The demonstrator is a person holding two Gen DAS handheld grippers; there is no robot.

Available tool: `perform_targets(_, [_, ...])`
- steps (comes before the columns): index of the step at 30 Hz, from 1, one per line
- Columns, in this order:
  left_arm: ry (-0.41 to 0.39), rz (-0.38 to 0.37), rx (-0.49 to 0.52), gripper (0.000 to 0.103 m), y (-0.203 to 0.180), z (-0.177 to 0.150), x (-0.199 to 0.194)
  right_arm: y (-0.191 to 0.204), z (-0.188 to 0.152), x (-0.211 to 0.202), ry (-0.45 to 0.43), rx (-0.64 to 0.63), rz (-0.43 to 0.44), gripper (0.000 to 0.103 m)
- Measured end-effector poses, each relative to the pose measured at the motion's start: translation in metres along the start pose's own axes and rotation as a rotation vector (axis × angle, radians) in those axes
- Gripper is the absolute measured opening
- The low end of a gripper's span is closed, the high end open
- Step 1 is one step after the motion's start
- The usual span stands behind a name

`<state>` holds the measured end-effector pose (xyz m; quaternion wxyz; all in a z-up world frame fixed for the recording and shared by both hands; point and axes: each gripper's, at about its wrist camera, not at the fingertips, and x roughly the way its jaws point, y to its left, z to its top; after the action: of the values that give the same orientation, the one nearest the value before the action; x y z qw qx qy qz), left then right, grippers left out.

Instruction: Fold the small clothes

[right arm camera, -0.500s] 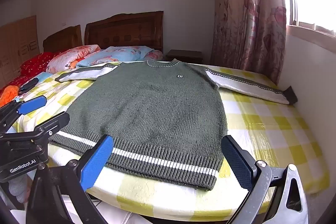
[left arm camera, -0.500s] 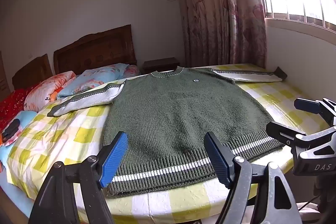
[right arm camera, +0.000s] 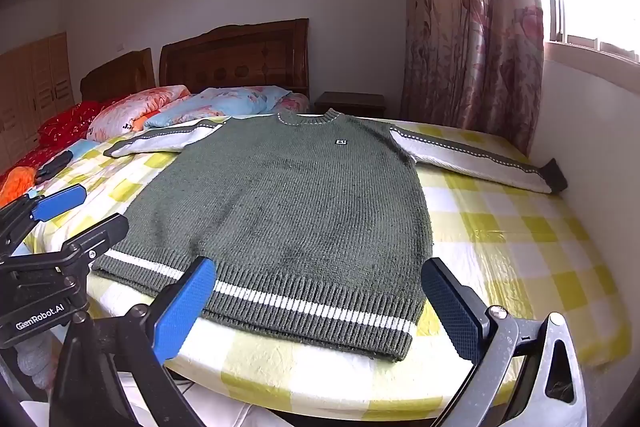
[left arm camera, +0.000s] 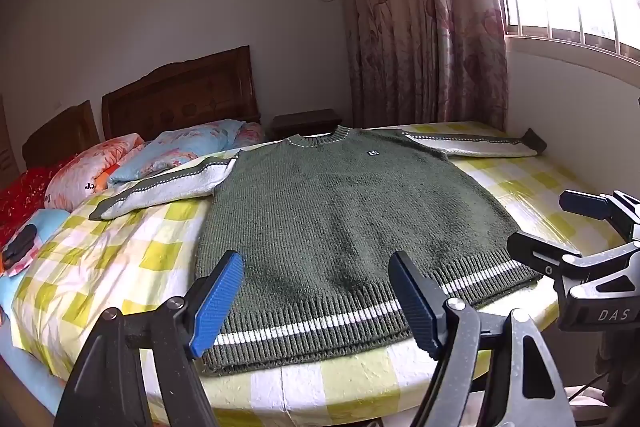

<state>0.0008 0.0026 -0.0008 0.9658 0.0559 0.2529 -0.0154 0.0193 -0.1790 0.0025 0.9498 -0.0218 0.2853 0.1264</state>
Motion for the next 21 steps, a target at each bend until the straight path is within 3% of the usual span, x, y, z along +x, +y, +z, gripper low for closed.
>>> perform_targets(21, [0.012,-0.005,-0.012,0.077,0.0011,-0.0027,-0.0001,-0.0006,-0.0016,0.0033,0.017,0.019,0.006,0.103])
